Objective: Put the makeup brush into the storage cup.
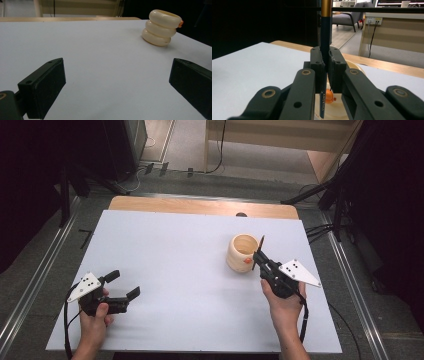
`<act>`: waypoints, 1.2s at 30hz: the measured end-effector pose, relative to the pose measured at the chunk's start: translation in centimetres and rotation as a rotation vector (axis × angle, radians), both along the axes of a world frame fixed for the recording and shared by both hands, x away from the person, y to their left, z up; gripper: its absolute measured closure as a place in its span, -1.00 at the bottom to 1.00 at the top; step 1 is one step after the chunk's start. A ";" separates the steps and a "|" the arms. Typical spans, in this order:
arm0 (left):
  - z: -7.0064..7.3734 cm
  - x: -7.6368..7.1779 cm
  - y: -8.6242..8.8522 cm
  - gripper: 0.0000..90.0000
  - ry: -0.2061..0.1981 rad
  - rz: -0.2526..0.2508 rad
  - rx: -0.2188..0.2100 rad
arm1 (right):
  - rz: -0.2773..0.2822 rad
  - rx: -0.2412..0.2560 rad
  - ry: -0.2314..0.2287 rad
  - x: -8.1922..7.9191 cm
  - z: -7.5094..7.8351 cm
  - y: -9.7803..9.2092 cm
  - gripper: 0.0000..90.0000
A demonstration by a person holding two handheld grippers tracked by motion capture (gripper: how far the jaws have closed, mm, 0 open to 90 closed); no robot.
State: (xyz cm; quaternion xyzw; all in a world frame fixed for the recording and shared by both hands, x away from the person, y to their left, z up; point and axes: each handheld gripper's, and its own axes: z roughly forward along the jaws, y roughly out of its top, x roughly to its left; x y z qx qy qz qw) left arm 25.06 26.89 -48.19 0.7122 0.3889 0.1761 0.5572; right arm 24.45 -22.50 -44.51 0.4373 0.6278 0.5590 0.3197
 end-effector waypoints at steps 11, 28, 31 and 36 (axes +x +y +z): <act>-0.1 0.1 0.1 -0.97 0.002 0.014 -0.003 | -0.009 0.031 -0.014 0.8 1.0 -0.4 0.87; -0.3 0.1 -0.1 -0.97 0.003 -0.005 0.002 | -0.011 0.018 -0.026 2.2 2.0 0.2 0.87; -0.3 0.1 -0.1 -0.97 0.002 -0.006 -0.002 | -0.009 0.018 -0.027 2.4 2.1 0.3 0.87; -0.2 0.1 0.1 -0.97 -0.001 -0.009 -0.021 | -0.014 0.021 -0.027 3.1 2.2 0.3 0.87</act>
